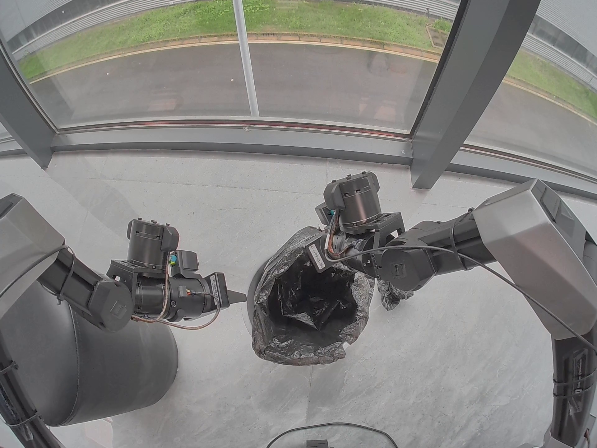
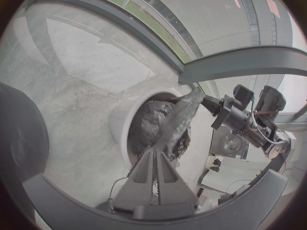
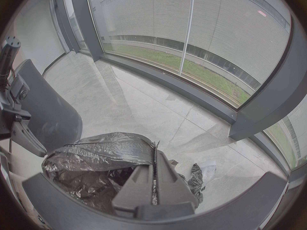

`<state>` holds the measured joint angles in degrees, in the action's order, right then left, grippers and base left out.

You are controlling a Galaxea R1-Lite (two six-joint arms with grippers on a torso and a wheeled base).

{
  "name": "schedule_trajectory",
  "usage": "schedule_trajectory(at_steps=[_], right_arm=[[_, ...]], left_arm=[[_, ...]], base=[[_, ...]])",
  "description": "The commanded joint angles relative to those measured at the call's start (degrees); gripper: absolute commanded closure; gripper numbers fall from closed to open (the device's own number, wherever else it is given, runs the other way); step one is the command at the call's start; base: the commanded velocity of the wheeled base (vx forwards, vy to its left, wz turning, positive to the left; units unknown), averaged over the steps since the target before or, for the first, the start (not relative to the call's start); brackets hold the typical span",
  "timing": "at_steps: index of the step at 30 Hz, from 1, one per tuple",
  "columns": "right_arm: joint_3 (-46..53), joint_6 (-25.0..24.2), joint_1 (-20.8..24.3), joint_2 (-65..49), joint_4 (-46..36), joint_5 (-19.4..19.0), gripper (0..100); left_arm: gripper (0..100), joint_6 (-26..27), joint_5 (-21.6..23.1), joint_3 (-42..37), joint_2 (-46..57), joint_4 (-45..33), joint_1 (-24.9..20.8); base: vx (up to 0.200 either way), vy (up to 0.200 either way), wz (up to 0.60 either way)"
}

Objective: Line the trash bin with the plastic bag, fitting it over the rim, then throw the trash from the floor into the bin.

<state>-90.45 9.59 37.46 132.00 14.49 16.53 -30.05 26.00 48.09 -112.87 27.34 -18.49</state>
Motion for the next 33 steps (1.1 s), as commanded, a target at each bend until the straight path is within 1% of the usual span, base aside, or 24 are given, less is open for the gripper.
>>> schedule_trajectory(at_steps=[1,5,10,13,16,19,21,23,26,28,29,31,32,33], right_arm=[[-1.74,0.16,-0.37,2.56,0.8,-0.01,100],[-3.15,0.51,-0.72,3.7,2.29,-0.09,100],[-3.24,0.78,-0.64,5.02,5.54,-0.09,100],[-3.33,0.78,-0.55,5.2,6.16,-0.09,100],[-3.59,0.69,-0.55,5.2,6.69,-0.09,100],[-3.59,0.6,-0.37,5.11,6.69,-0.09,100],[-3.68,0.6,-0.28,5.11,6.69,-0.09,100],[-3.68,0.6,-0.2,5.2,6.69,-0.09,100],[-3.68,0.6,-0.11,5.11,6.69,-0.09,100],[-3.68,0.51,-0.2,4.93,6.69,-0.09,100],[-3.68,0.43,-0.2,4.76,6.69,-0.09,100],[-3.68,0.43,-0.2,4.76,6.69,-0.09,100],[-3.68,0.34,-0.2,4.58,6.69,-0.18,100],[-3.68,0.34,-0.28,4.49,6.69,-0.18,100]], left_arm=[[100,-0.01,0.01,1.65,-2.0,0.08,1.53],[100,-0.1,0.01,3.85,-2.79,0.08,2.94],[100,-0.27,0.54,3.76,-2.53,-0.1,2.85],[100,-0.54,0.63,3.41,-2.18,-0.01,2.67],[100,-1.85,0.8,1.65,1.08,-0.1,2.23],[100,-1.68,0.63,-1.51,3.98,0.08,0.56],[100,-1.68,-0.16,-3.53,5.29,0.25,-1.28],[100,-2.29,-1.31,-3.88,6.0,0.25,-2.07],[100,-2.12,-3.5,-4.06,6.17,0.25,-2.34],[100,-1.68,-4.21,-4.06,6.0,0.25,-2.51],[0,-1.68,-4.65,-4.15,6.09,0.17,-3.04],[0,-1.5,-5.52,-4.15,6.0,0.25,-3.74],[0,-0.1,-10.09,-4.23,5.56,0.52,-5.68],[0,1.22,-13.17,-4.15,5.29,1.22,-6.82]], base=[[0.0,0.0,0.0],[0.0,0.0,0.0],[0.0,0.0,0.0],[0.0,0.0,0.0],[0.0,0.0,0.0],[0.0,0.0,0.0],[0.0,0.0,0.0],[0.0,0.0,0.0],[0.0,0.0,0.0],[0.0,0.0,0.0],[0.0,0.0,0.0],[0.0,0.0,0.0],[0.0,0.0,0.0],[0.0,0.0,0.0]])
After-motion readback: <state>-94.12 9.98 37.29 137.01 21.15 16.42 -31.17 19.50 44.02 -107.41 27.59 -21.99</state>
